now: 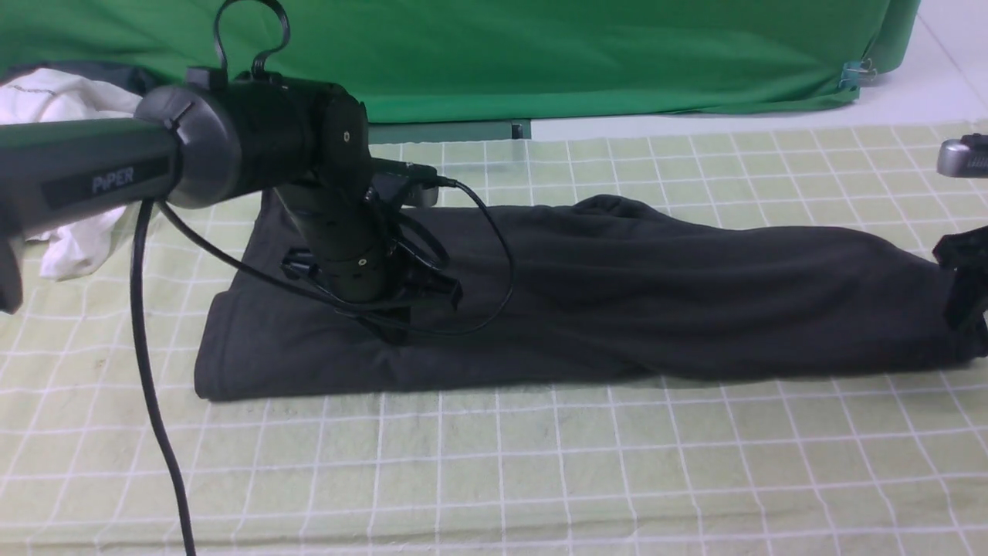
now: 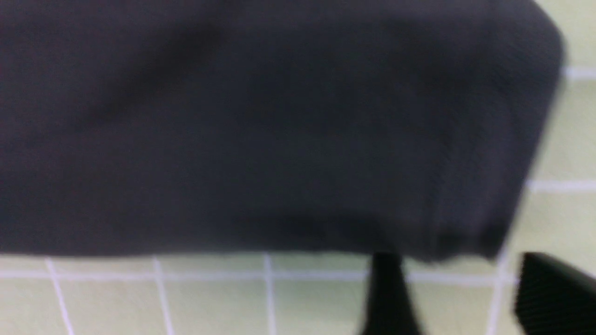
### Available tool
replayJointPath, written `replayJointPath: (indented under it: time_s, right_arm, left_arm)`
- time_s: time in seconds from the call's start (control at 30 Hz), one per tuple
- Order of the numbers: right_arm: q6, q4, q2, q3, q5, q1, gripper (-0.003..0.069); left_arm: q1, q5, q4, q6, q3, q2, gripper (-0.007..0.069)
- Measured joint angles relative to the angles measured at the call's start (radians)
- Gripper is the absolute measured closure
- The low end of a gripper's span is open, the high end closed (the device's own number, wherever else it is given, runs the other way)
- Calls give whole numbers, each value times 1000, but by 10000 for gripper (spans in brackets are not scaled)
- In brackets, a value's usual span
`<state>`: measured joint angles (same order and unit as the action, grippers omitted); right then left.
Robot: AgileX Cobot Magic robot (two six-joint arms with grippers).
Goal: Fold a long-sleeved shirt over a green coffee tablecloth.
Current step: 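Pull the folded dark garment lengthwise by its ends to straighten it flat on the table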
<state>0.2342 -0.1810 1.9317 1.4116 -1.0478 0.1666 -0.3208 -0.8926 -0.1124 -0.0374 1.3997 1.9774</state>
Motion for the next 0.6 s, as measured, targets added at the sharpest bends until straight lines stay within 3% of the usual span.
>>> replayJointPath:
  time_s: [0.07,0.13,0.2,0.3,0.33,0.4,0.6]
  right_arm:
    - [9,-4,32,-2,32,0,120]
    - [11,-4,49,-4,42,0,116]
    - [15,-4,74,-5,44,0,181]
    - [37,-5,92,-6,43,0,413]
    - [46,-3,96,-5,40,0,520]
    - [56,12,96,7,24,0,603]
    - [35,122,96,75,-60,0,618]
  left_arm:
    - [2,20,2,1,-2,0,613]
    - [3,25,4,1,-2,0,613]
    - [3,30,4,1,-2,0,613]
    - [4,35,4,1,-2,5,613]
    - [4,35,4,1,-2,12,613]
    - [4,34,4,1,-2,26,613]
    - [4,34,2,1,-3,34,613]
